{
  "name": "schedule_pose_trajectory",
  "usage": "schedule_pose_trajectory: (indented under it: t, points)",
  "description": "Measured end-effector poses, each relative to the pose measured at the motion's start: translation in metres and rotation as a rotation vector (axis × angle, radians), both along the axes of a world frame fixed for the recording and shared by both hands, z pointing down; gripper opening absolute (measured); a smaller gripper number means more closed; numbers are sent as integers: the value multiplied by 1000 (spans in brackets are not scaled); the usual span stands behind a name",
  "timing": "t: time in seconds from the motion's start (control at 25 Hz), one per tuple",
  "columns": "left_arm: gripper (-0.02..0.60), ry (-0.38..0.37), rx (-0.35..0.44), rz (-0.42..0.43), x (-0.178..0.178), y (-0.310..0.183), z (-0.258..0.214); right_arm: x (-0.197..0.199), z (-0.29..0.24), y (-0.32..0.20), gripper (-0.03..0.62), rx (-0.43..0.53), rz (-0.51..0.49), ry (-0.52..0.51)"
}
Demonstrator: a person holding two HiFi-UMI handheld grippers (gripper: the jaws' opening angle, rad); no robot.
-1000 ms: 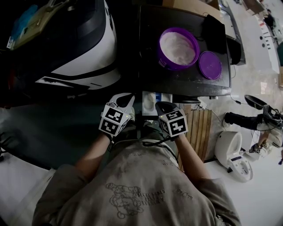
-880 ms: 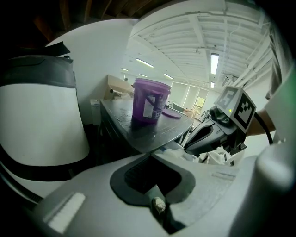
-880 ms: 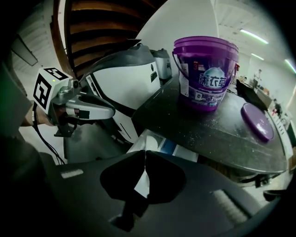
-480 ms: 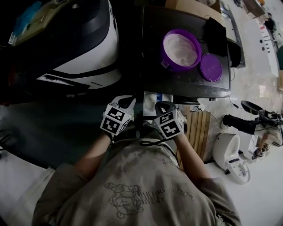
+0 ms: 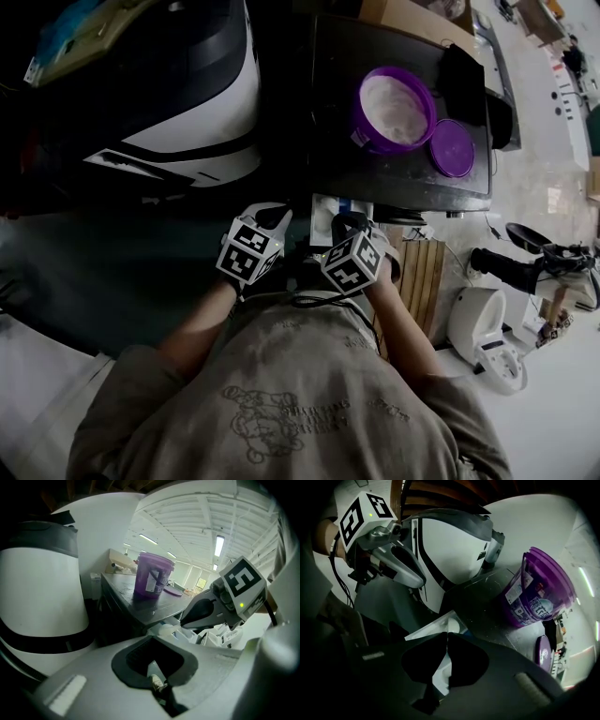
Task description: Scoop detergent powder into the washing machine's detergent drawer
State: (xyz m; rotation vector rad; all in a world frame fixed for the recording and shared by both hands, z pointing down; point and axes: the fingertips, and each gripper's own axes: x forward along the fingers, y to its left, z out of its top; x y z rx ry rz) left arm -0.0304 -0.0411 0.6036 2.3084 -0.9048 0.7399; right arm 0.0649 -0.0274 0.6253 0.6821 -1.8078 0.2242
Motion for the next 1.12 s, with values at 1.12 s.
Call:
schedule_pose_trajectory:
  t: [1.12]
  points:
    - [0,32,20,40,-26,5,3,-1,-4,-3,35,69,19,197]
